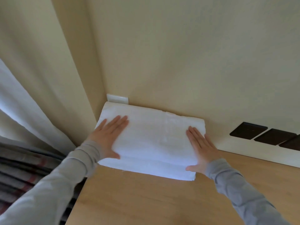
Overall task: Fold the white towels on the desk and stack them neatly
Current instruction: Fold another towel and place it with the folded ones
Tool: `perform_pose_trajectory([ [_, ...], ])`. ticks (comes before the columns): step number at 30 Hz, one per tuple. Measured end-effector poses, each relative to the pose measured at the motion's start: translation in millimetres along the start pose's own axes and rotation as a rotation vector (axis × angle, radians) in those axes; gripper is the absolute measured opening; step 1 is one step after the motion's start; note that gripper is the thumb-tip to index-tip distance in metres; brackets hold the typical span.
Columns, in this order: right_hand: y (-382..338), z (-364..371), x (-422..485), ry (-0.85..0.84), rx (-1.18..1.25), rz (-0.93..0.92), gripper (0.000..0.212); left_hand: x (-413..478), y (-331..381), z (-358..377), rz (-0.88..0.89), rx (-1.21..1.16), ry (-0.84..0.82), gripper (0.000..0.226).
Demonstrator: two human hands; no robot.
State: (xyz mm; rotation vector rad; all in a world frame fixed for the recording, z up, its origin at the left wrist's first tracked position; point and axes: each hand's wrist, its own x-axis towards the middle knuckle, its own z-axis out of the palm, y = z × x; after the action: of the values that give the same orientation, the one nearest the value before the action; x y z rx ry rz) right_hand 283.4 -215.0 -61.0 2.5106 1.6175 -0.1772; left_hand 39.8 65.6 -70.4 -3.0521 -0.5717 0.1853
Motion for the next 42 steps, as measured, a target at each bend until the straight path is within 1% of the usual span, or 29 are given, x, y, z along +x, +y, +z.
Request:
perform_pose_trajectory([
  [2,6,8,-5,-0.017,-0.011,0.018,0.129,-6,-17,7,-0.049,0.024,-0.033,0.130],
  [5,-2,10,0,-0.047,-0.044,0.026,0.124,-3,-13,7,-0.070,-0.008,-0.061,0.125],
  [9,-5,-4,-1,-0.100,-0.030,0.064,0.127,-6,-9,-6,-0.086,-0.011,-0.086,0.130],
  [11,-9,-15,-3,-0.130,0.069,0.071,0.127,-7,-4,-16,-0.090,-0.005,-0.130,0.132],
  [12,-11,-22,-4,-0.128,0.148,0.073,0.122,-7,2,-22,-0.088,-0.035,-0.157,0.128],
  [14,-17,-36,-7,-0.052,0.353,0.098,0.102,-4,15,-37,-0.072,-0.157,-0.166,0.112],
  [16,-26,-48,-12,0.101,0.584,0.165,0.077,0,30,-53,-0.069,-0.281,-0.066,0.084],
  [18,-34,-58,-17,0.243,0.762,0.257,0.060,6,46,-67,-0.104,-0.390,0.107,0.058],
  [20,-39,-65,-22,0.349,0.928,0.359,0.049,14,64,-81,-0.117,-0.465,0.254,0.044],
  [22,-40,-71,-29,0.391,1.014,0.426,0.043,21,85,-90,-0.081,-0.475,0.293,0.042],
  [23,-38,-74,-34,0.399,0.988,0.436,0.042,25,97,-94,-0.055,-0.459,0.284,0.043],
  [28,-20,-86,-75,0.407,0.703,0.424,0.042,35,164,-113,0.090,-0.322,0.216,0.049],
  [30,-7,-91,-94,0.442,0.675,0.467,0.040,36,191,-124,0.132,-0.288,0.203,0.050],
  [33,18,-95,-128,0.469,0.653,0.536,0.047,38,235,-146,0.205,-0.231,0.197,0.048],
  [36,48,-96,-171,0.480,0.580,0.580,0.050,37,288,-170,0.282,-0.148,0.189,0.045],
  [42,115,-98,-291,0.496,0.541,0.688,0.050,15,417,-206,0.394,-0.022,0.193,0.046],
])
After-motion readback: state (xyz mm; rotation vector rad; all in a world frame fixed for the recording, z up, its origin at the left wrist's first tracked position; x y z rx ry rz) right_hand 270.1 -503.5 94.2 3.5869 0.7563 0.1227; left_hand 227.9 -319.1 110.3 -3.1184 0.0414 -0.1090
